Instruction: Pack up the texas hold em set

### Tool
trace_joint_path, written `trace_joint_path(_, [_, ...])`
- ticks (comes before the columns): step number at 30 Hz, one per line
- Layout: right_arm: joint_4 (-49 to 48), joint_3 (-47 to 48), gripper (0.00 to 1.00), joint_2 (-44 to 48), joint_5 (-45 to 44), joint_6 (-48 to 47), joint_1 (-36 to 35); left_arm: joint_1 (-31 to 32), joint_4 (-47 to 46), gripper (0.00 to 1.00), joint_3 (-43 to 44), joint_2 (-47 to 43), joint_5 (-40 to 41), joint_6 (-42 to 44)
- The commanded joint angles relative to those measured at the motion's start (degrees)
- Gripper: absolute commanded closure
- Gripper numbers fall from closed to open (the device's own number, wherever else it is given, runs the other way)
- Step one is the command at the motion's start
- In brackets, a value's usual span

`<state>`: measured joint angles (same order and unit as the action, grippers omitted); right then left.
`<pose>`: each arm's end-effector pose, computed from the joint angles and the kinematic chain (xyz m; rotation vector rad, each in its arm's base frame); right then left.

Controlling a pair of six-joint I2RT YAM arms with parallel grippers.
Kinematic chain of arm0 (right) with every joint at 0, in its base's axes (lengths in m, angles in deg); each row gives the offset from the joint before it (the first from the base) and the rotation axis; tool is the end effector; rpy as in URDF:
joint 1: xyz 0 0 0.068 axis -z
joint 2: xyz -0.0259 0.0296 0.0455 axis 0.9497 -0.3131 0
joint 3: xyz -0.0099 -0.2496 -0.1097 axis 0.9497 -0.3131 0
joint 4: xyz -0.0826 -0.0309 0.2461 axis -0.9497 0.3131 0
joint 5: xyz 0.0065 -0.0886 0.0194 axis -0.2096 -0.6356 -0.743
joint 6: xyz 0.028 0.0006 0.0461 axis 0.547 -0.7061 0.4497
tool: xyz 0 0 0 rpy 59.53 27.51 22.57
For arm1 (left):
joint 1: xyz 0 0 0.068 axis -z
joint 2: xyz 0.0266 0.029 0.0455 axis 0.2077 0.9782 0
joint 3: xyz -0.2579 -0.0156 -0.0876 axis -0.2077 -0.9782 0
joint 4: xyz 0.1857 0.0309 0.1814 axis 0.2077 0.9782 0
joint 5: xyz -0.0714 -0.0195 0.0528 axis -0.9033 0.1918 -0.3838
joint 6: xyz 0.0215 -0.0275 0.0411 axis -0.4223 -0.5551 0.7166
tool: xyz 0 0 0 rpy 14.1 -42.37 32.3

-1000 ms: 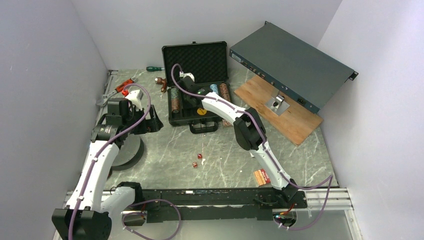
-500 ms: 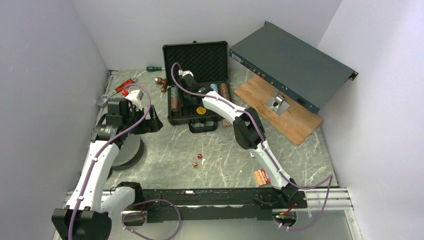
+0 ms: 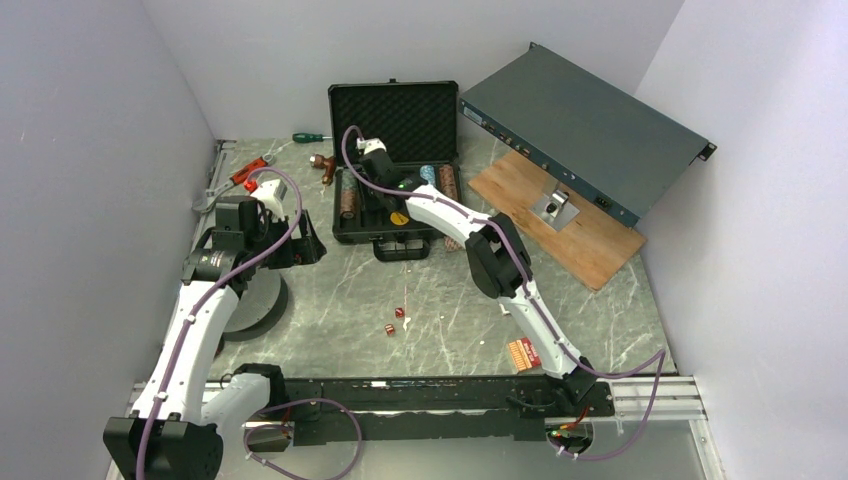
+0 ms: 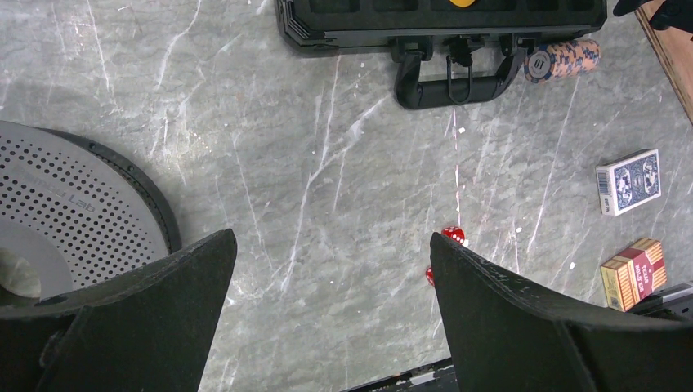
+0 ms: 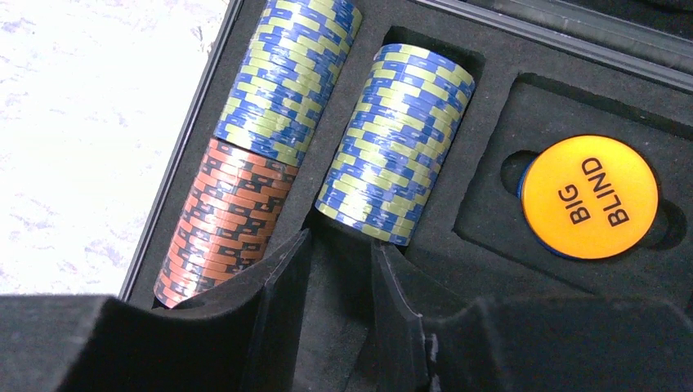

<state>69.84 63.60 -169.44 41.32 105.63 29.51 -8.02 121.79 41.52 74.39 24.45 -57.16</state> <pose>0.4279 0.3831 0.1844 -0.4098 2.2246 0.4487 0.1937 -0.0225 0.3143 -0.1010 2.3191 -0.4678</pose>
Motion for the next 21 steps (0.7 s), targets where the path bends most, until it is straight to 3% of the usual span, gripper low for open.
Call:
trace_joint_path(1, [-8.8,-1.7,0.75,3.8,-2.7,-2.3,2.2,0.2,-0.2,0.05,2.6,0.0,0.6,0.9])
trace_joint_path(16, [-4.0,-3.2,0.69,13.5,2.6,-5.2,0.6,0.2,-1.0,0.05,1.9,-1.8,1.9,0.9])
trace_joint_path(21, [-4.1,-8.8,0.67,20.7,0.8,-6.4,-1.0,0.0,-1.7,0.05,1.4,-2.9,3.1,0.7])
